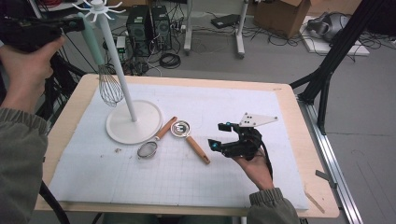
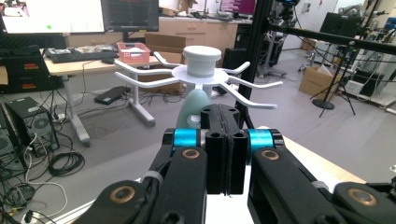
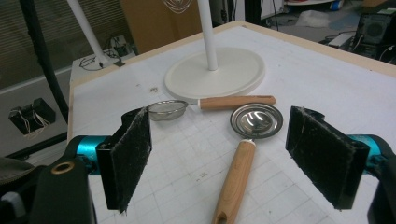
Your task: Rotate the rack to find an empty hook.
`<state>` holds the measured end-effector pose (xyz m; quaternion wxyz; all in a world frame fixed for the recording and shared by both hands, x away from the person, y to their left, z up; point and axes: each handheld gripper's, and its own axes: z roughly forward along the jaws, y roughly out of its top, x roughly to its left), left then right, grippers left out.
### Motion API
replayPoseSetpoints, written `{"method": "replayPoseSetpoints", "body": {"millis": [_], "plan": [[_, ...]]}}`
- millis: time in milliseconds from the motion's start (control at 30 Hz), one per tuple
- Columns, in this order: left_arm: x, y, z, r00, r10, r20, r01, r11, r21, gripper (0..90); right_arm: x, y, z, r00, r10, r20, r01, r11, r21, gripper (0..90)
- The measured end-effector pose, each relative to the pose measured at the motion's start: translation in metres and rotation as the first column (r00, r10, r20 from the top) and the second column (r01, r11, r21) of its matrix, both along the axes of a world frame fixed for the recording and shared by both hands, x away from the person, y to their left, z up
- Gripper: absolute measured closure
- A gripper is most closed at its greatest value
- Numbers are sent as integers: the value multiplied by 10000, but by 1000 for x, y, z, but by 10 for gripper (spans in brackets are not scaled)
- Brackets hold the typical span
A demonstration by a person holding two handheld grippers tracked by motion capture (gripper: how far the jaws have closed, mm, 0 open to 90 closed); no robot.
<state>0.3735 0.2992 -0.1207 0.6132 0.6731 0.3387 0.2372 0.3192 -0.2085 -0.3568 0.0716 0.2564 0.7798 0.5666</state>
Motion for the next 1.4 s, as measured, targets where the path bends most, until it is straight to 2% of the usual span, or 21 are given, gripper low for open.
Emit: {"method": "replayPoseSetpoints", "body": {"millis": [200,333,533,667,800,900,1100,1267,1400], "plan": [[-4,-2,1,9998,-164,104,165,9999,-7,858,0,-1,0,10000,-38,15,37,10000,60,216],[-7,0,-2,9992,-395,-3,395,9989,247,812,-1,-3,1,9999,-93,41,92,9999,96,216],[-16,6,-6,9978,-661,14,660,9973,306,775,-2,-2,2,9999,-113,29,113,9999,24,216],[-24,8,-7,9968,-797,3,795,9948,630,734,-4,-3,4,9997,-170,186,171,9998,-54,215],[-30,9,-9,9941,-1083,-11,1081,9911,779,683,-6,-4,6,9996,-226,193,228,9997,-101,215],[-36,8,-14,9926,-1212,-77,1214,9881,947,633,-7,-6,6,9995,-265,162,267,9995,-151,215],[-43,6,-23,9909,-1333,-196,1346,9857,1016,548,-10,-9,6,9993,-313,201,317,9993,-201,215],[-48,3,-32,9894,-1426,-283,1449,9825,1172,443,-11,-10,4,9992,-346,181,351,9990,-276,215],[-52,3,-41,9846,-1716,-345,1746,9766,1253,425,-11,-11,2,9991,-387,151,391,9987,-313,215]]}}
